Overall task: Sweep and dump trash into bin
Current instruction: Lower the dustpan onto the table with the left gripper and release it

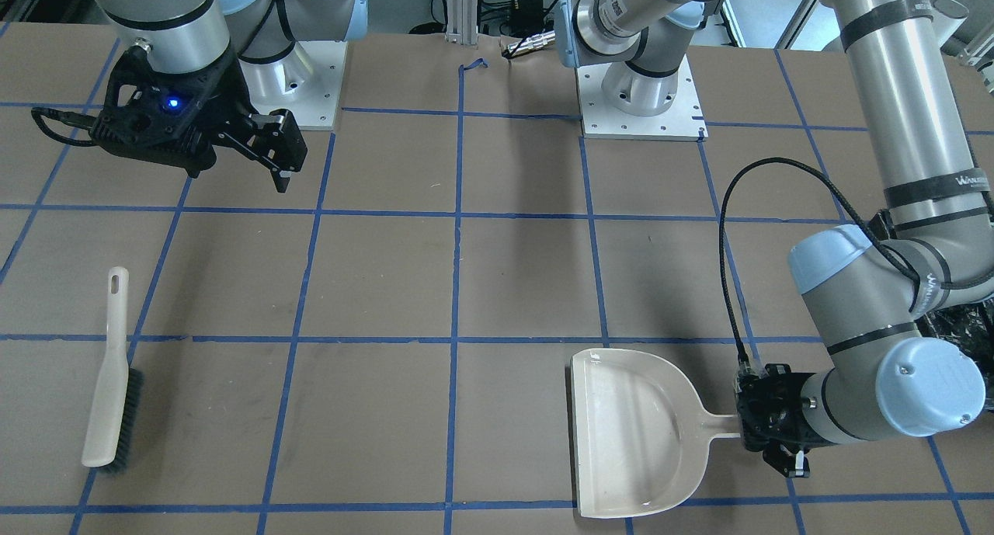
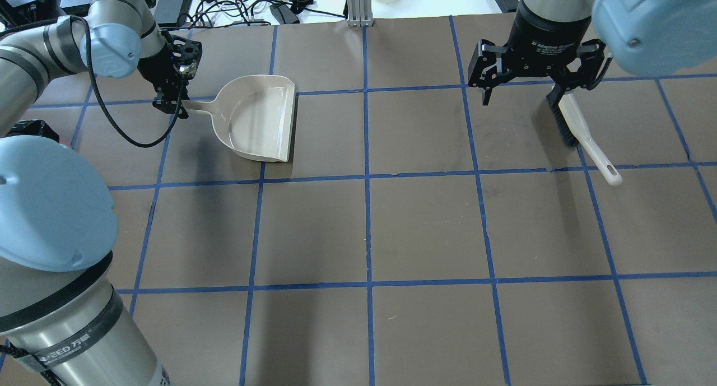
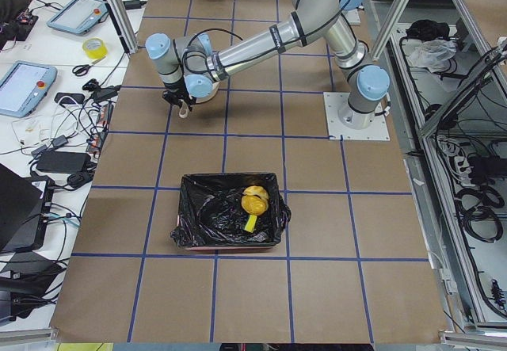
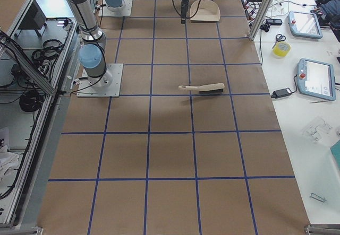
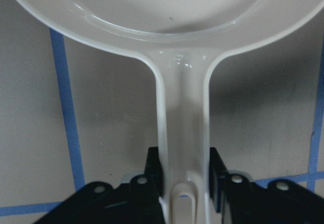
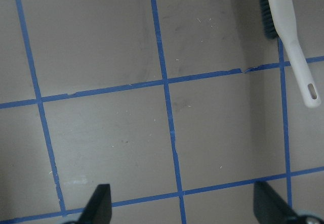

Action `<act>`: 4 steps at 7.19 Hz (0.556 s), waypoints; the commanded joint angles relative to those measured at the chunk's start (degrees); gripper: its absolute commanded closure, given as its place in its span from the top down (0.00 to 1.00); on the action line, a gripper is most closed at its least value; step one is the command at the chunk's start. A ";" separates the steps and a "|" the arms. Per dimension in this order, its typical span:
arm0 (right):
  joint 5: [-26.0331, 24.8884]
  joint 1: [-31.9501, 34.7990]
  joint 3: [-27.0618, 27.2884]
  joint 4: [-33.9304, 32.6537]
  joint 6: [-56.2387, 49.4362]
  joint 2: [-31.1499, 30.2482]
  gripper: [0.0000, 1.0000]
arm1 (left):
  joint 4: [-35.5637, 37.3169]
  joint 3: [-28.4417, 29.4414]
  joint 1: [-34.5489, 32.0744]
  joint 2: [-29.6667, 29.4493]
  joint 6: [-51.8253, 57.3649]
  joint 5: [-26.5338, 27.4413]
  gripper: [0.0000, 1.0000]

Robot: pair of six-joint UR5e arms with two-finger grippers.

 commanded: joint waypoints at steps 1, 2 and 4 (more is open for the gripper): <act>1.97 -0.10 0.12 -0.45 -2.63 -0.11 1.00 | 0.01 -0.43 0.05 0.08 -0.68 -0.06 0.72; 1.97 -0.01 0.12 -0.46 -2.80 -0.11 1.00 | 1.40 -1.04 -0.03 0.08 -0.86 -0.06 0.82; 1.97 -0.01 0.12 -0.46 -2.54 -0.11 1.00 | 0.80 -0.35 -0.47 2.00 -3.82 -0.50 0.92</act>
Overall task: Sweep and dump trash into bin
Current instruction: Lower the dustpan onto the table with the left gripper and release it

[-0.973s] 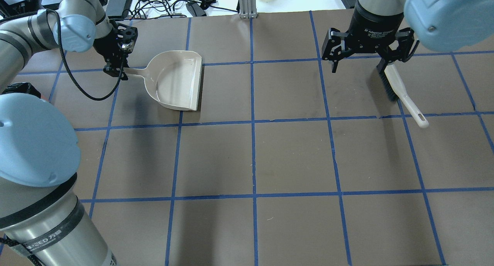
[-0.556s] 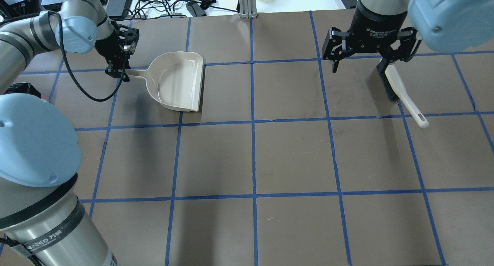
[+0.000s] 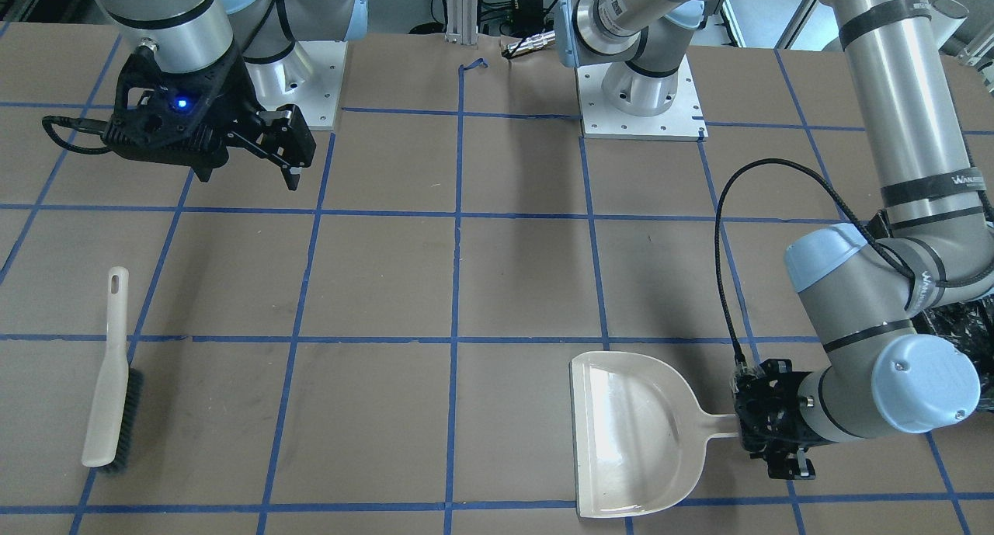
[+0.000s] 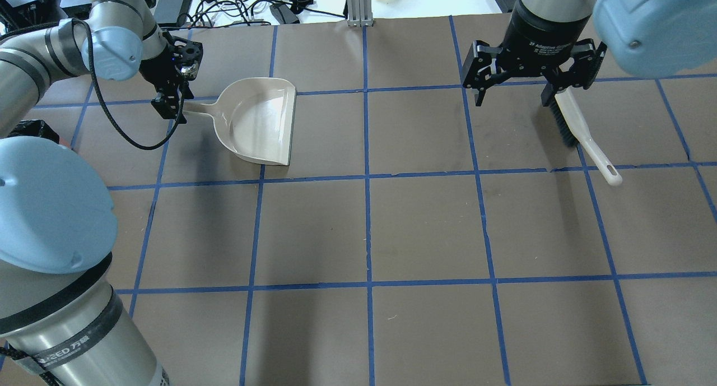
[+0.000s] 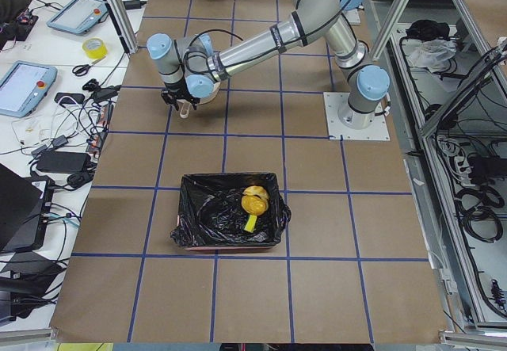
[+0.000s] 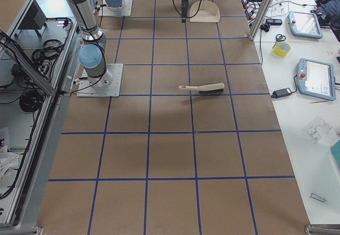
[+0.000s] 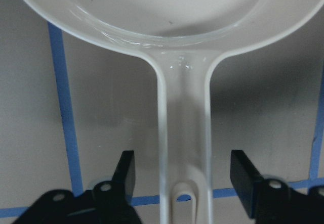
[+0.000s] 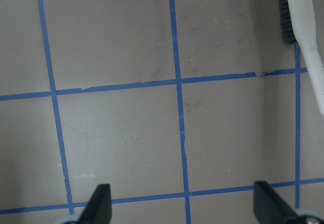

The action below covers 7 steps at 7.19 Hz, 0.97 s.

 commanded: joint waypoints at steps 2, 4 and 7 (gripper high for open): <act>0.04 -0.07 0.00 0.08 -0.03 -0.01 1.00 | -5.90 0.99 -0.56 6.32 -8.56 -2.96 0.91; 0.04 0.01 0.00 -0.01 0.06 -0.01 1.00 | -11.78 2.39 -4.58 10.81 -16.47 -2.62 0.92; 0.04 0.01 0.00 0.08 -0.03 -0.01 1.00 | -22.67 2.84 -8.20 19.33 -28.52 -2.62 0.92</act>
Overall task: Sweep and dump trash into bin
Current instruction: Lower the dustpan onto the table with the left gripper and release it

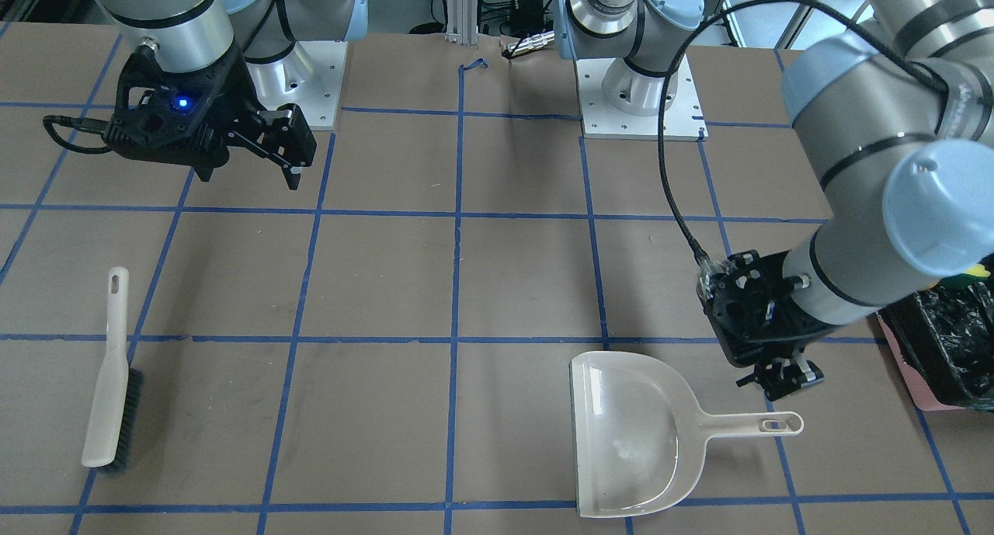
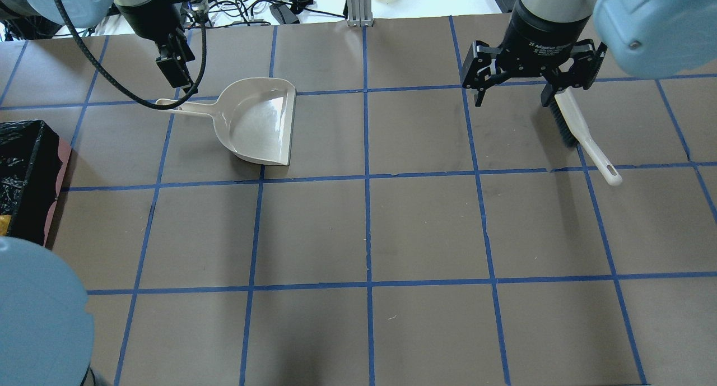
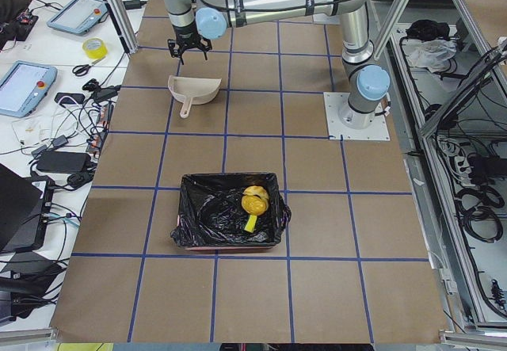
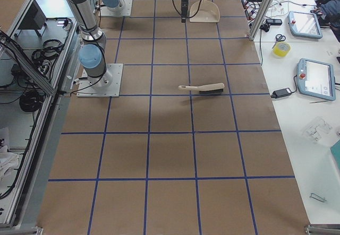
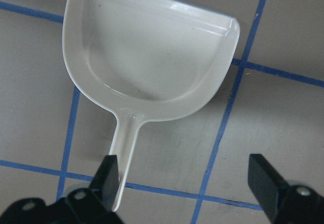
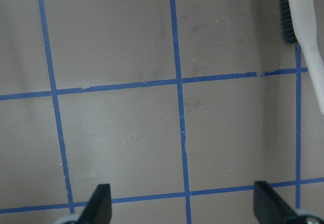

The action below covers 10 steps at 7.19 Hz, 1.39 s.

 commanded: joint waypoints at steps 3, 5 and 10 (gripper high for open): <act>0.05 0.00 0.00 -0.08 -0.01 -0.08 1.00 | -11.05 -0.81 -6.01 9.43 -29.61 0.54 0.92; 0.05 0.00 0.00 -0.08 -0.01 -0.17 1.00 | -11.49 -3.60 -8.05 12.68 -44.74 -0.32 0.92; 0.05 0.00 0.00 -0.08 0.34 -0.17 1.00 | 0.56 -11.34 -7.09 18.58 -67.21 0.46 0.92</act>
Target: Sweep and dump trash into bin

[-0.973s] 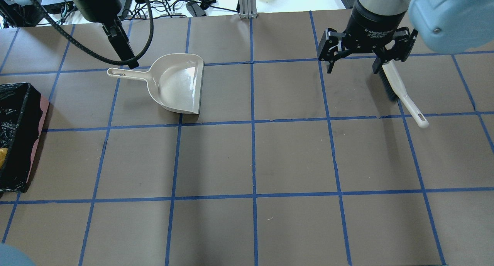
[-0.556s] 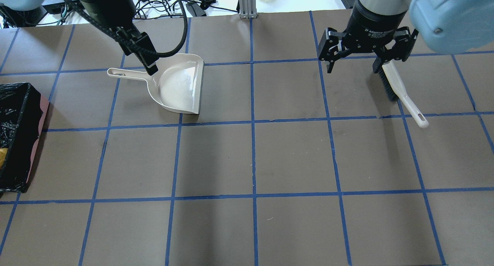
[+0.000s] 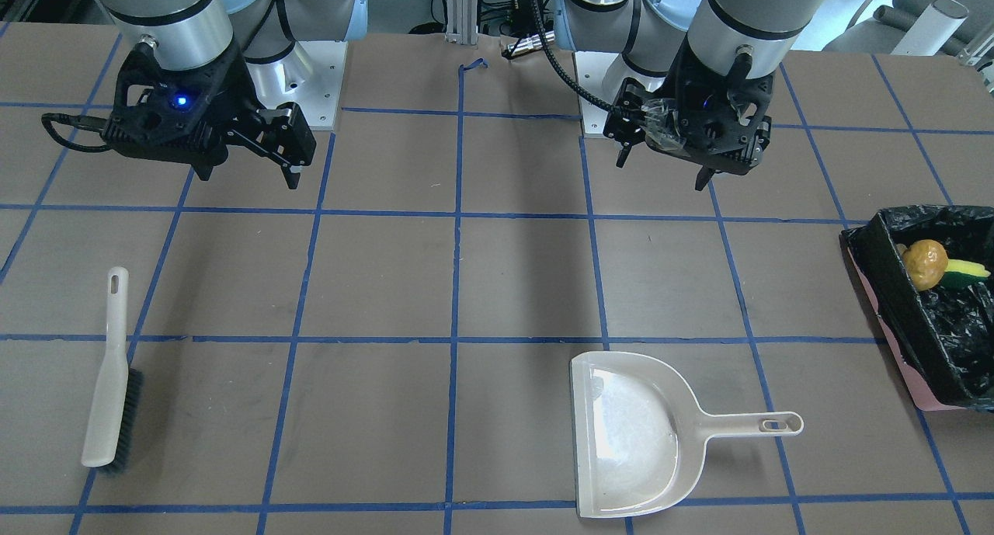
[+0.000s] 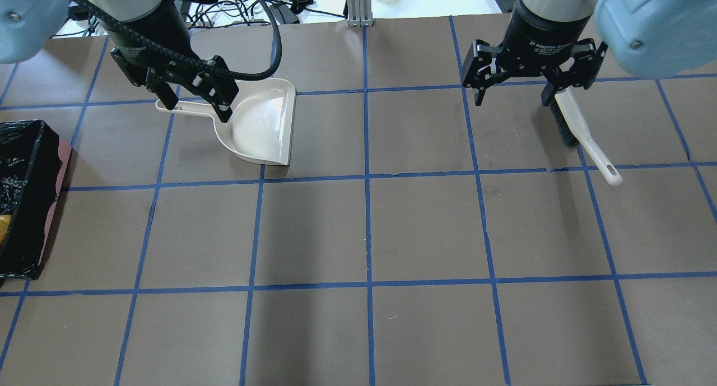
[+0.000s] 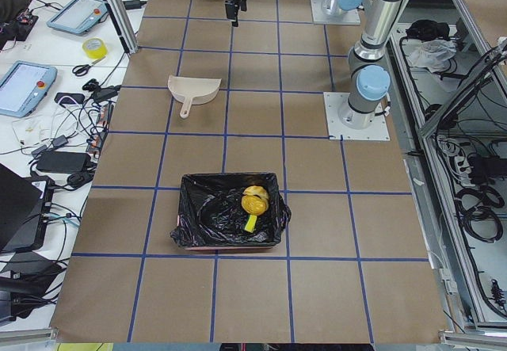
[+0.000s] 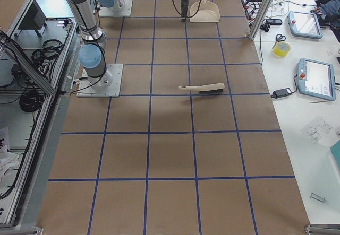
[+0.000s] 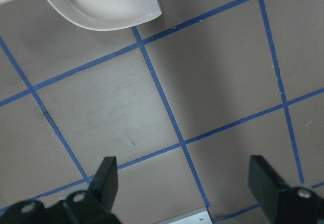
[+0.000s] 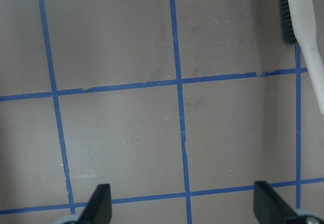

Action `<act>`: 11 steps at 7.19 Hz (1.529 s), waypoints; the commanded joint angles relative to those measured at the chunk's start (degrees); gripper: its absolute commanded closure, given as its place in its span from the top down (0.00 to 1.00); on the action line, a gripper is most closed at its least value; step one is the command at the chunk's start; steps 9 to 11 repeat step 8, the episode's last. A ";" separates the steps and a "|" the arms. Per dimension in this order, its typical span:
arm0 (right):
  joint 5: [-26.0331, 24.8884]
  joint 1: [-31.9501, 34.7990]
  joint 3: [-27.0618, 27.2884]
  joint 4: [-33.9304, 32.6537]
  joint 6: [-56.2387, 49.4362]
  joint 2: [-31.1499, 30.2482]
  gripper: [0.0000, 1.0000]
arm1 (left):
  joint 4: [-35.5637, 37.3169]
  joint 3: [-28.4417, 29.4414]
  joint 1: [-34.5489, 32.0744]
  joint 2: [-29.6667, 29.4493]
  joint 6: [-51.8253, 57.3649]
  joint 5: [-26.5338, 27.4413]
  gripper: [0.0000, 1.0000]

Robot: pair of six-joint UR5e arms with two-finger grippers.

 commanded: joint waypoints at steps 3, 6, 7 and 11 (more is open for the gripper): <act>-0.05 0.00 0.00 -0.09 -0.15 0.00 1.00 | 10.18 -5.36 0.87 2.35 -5.33 -0.06 1.00; -0.05 0.09 0.00 0.00 0.38 0.00 1.00 | 9.22 -6.24 1.31 3.41 -4.63 -0.75 1.00; -0.05 0.09 -0.09 0.00 0.38 0.00 1.00 | 9.56 -7.38 1.22 4.37 -5.33 -0.67 1.00; -0.05 0.09 0.00 0.00 0.38 0.00 1.00 | 9.48 -8.43 1.40 5.25 -6.12 -0.41 1.00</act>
